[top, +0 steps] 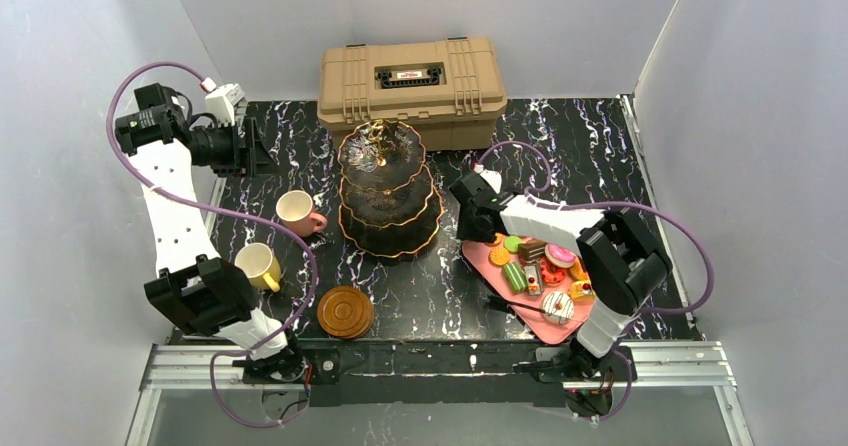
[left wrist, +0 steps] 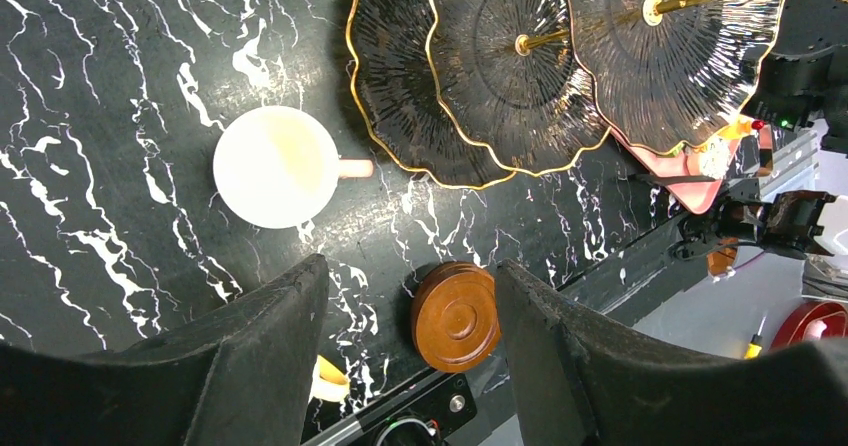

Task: Serve the afternoon tea
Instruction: Move the tray at the center of the board.

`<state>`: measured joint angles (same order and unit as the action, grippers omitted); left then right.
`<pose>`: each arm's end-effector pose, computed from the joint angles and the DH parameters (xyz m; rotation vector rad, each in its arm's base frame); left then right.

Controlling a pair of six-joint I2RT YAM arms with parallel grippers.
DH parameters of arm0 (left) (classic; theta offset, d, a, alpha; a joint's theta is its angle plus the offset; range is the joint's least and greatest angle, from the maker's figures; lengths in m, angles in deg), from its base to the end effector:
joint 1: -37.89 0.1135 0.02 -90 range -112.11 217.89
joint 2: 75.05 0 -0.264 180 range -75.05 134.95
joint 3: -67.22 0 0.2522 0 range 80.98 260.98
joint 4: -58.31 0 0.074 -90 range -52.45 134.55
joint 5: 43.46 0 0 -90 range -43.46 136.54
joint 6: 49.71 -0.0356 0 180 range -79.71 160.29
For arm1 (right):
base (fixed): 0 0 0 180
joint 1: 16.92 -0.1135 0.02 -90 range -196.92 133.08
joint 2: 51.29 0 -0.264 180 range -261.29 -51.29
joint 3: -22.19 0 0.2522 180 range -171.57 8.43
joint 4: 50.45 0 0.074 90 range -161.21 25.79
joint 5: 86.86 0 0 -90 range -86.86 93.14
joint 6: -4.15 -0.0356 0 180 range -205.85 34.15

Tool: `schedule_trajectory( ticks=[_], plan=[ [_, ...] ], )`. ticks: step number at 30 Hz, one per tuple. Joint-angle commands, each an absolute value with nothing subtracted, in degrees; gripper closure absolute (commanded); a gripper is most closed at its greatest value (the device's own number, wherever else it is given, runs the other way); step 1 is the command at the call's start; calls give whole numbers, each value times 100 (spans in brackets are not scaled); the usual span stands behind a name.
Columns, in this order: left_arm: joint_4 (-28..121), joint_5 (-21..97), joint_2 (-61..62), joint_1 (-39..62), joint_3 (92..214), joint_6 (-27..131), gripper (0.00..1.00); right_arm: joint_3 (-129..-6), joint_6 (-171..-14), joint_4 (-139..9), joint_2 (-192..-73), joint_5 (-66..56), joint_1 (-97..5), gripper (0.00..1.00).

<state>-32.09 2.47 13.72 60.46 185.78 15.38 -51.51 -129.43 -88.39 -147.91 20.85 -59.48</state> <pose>0.2700 0.0854 0.4160 0.2923 2.3045 -0.6119 0.2543 0.2188 0.1833 0.1264 2.5588 0.1630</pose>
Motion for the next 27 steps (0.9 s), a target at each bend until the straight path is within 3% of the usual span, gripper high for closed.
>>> schedule_trajectory(
  ticks=[1, 8, 16, 27],
  plan=[
    [-3319, 256, 1309, 6143, 18736, 1445, 41, -5309, -13384, -8307, -15020, 2107, -5967, 55],
    [-3349, 297, 1315, 6271, 18782, 1320, 41, -5620, -13231, -8236, -15652, 2182, -5882, 63],
    [-3367, 295, 1378, 6433, 18746, 1185, 41, -6544, -12395, -8206, -16376, 2043, -5383, 86],
    [-3413, 291, 1514, 6528, 18793, 1063, 40, -8293, -12231, -8633, -17476, 1911, -5105, 88]
  ],
)
